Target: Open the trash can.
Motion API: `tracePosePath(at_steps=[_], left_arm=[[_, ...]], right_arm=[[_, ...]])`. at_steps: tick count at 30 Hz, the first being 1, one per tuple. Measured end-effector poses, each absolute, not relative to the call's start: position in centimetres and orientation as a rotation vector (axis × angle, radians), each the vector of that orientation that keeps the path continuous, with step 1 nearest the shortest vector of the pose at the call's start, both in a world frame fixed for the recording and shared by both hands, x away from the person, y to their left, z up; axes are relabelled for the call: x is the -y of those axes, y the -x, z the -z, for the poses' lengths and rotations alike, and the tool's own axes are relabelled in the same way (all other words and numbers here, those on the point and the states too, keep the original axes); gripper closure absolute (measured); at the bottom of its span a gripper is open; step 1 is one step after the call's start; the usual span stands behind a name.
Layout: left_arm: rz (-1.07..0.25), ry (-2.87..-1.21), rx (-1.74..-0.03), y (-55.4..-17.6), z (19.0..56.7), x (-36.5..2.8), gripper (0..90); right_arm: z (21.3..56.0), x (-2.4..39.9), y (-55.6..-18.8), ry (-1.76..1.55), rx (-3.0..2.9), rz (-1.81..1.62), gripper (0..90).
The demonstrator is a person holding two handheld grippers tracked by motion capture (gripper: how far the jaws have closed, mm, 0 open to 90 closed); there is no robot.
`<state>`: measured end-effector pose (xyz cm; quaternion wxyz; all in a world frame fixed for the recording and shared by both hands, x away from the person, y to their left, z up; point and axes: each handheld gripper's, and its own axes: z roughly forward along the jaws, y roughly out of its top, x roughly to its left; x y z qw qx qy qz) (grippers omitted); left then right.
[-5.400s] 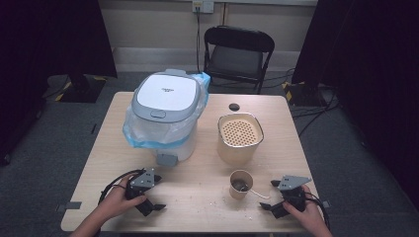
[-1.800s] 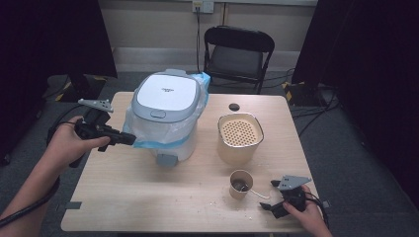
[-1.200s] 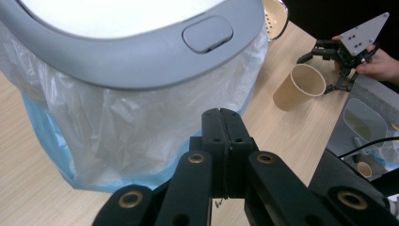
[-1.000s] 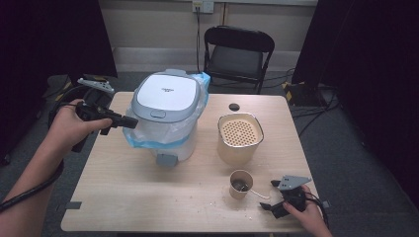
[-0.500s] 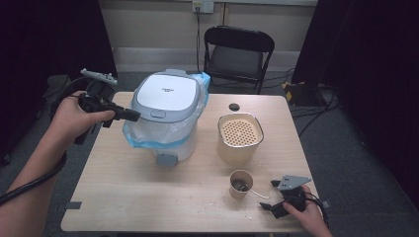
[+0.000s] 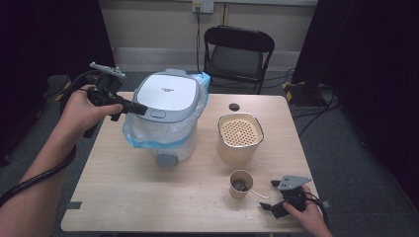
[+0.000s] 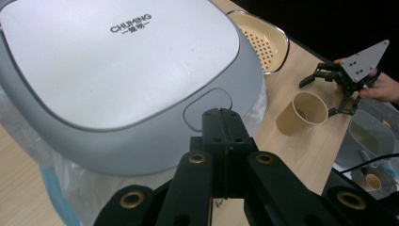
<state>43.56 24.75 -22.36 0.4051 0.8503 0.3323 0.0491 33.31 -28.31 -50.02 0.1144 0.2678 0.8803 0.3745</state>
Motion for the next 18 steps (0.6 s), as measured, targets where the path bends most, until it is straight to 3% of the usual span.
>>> tracePosePath(at_steps=[18], left_arm=[[-0.120, -2.156, -0.832, -45.3, 24.1, -22.1, 90.0]], right_arm=[[50.0, 28.3, -33.3, -0.786, -2.581, -1.098, 6.0]])
